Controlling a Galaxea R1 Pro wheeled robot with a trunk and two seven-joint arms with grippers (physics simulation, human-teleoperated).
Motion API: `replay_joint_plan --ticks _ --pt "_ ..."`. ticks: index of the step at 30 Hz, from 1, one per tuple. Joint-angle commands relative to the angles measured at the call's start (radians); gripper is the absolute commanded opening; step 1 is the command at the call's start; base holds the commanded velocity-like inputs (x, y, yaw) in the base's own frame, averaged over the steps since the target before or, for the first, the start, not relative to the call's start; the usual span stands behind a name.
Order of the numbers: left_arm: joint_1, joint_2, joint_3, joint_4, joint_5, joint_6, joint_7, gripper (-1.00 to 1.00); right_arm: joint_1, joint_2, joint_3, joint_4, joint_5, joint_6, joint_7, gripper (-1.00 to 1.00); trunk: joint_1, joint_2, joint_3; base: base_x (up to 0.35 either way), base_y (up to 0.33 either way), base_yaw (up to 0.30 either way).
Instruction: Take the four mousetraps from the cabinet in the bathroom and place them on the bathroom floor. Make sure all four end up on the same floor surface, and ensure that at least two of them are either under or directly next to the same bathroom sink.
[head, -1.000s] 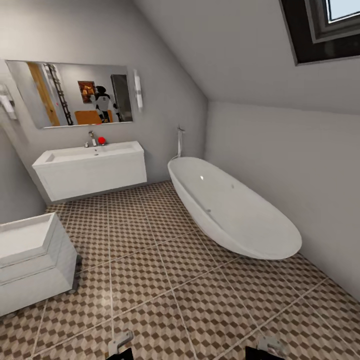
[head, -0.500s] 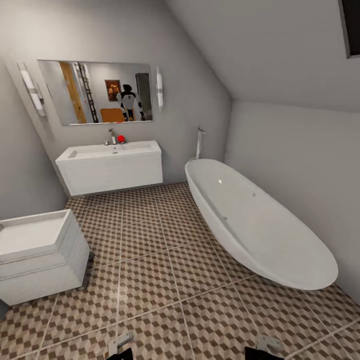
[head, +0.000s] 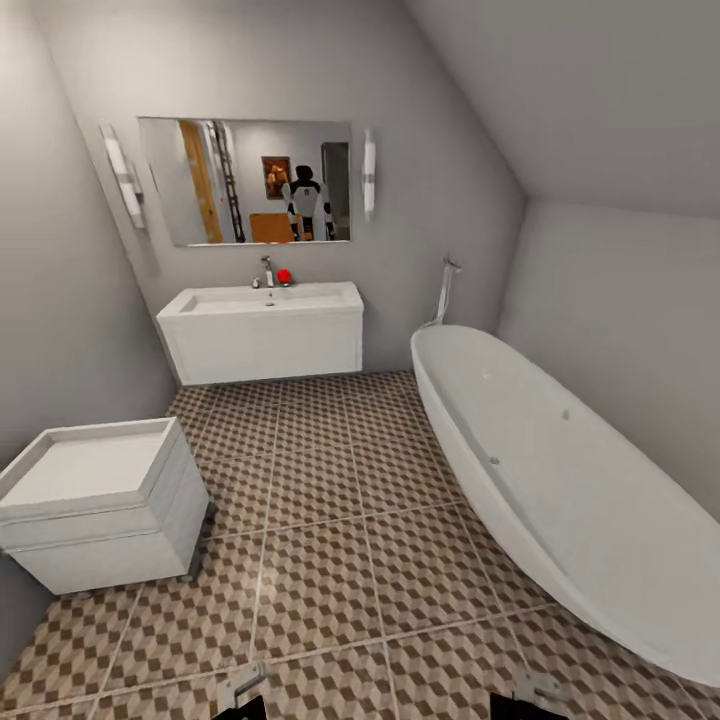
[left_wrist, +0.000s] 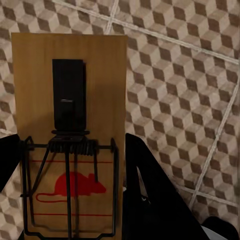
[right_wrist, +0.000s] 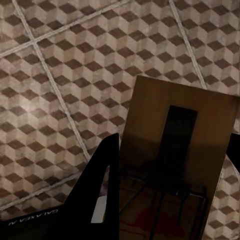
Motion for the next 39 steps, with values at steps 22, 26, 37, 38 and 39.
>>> replay_joint_plan --ticks 22,26,37,38,39 --pt "-0.001 0.0 -0.008 0.0 0.043 -0.002 0.005 -1.0 -0.001 -0.001 -0.005 0.002 -0.005 -0.003 0.0 -1.0 0.001 -0.001 -0.011 0.315 -0.056 0.254" --pt "-0.001 -0.002 -0.008 0.0 0.049 -0.002 0.004 -1.0 -0.001 -0.002 -0.005 0.002 -0.006 -0.003 0.0 -1.0 0.001 -0.001 -0.011 0.067 -0.001 0.046" --pt "-0.001 -0.013 -0.009 -0.004 0.045 0.019 -0.01 -1.0 -0.001 -0.01 -0.005 0.002 -0.006 -0.003 0.0 -1.0 0.001 -0.001 -0.011 0.008 0.0 0.005" --pt "-0.001 -0.013 -0.009 -0.004 0.045 0.024 -0.011 -1.0 -0.001 -0.01 -0.005 0.002 -0.006 -0.003 0.0 -1.0 0.001 -0.001 -0.011 0.0 0.0 0.0" --pt "-0.001 -0.013 -0.009 -0.004 0.046 0.026 -0.011 -1.0 -0.001 -0.009 -0.005 0.002 -0.006 -0.003 0.0 -1.0 0.001 -0.001 -0.011 0.0 0.0 0.0"
